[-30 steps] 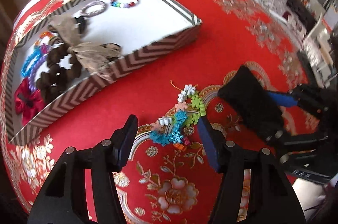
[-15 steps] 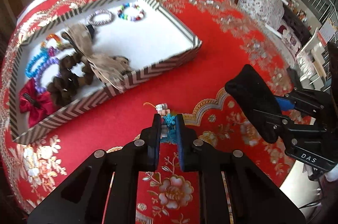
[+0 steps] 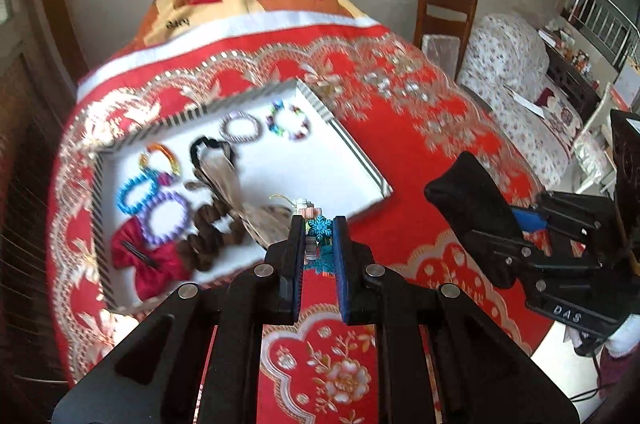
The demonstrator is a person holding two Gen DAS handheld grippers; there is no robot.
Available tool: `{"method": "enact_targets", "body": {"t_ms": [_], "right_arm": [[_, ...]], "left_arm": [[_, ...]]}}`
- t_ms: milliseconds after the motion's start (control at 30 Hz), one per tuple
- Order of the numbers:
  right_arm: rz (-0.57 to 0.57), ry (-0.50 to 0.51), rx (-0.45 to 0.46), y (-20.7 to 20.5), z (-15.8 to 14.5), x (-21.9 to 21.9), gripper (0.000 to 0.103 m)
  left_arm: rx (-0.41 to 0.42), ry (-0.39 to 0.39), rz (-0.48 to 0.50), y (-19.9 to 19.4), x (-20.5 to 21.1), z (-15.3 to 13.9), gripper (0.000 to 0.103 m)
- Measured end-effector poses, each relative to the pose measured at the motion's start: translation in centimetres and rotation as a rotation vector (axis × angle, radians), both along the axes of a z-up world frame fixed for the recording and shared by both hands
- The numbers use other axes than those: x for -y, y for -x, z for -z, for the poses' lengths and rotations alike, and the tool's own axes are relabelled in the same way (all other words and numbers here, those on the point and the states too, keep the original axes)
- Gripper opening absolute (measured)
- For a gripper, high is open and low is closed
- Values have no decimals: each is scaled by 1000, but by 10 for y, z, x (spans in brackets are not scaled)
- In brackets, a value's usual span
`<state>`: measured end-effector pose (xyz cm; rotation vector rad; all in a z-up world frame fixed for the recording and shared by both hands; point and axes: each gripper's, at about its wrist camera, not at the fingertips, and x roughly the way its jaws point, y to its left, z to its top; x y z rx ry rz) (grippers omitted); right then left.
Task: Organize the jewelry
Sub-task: 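Carry the black pillow and flower hair ties over the white box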
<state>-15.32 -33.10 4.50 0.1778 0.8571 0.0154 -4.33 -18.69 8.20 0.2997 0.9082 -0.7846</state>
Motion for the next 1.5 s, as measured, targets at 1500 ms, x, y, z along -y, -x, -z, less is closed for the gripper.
{"method": "enact_targets", "body": {"t_ms": [1500], "right_arm": [[-35, -85, 13, -81, -6, 10, 27]], "left_arm": [[-7, -7, -156, -71, 23, 0, 12]]}}
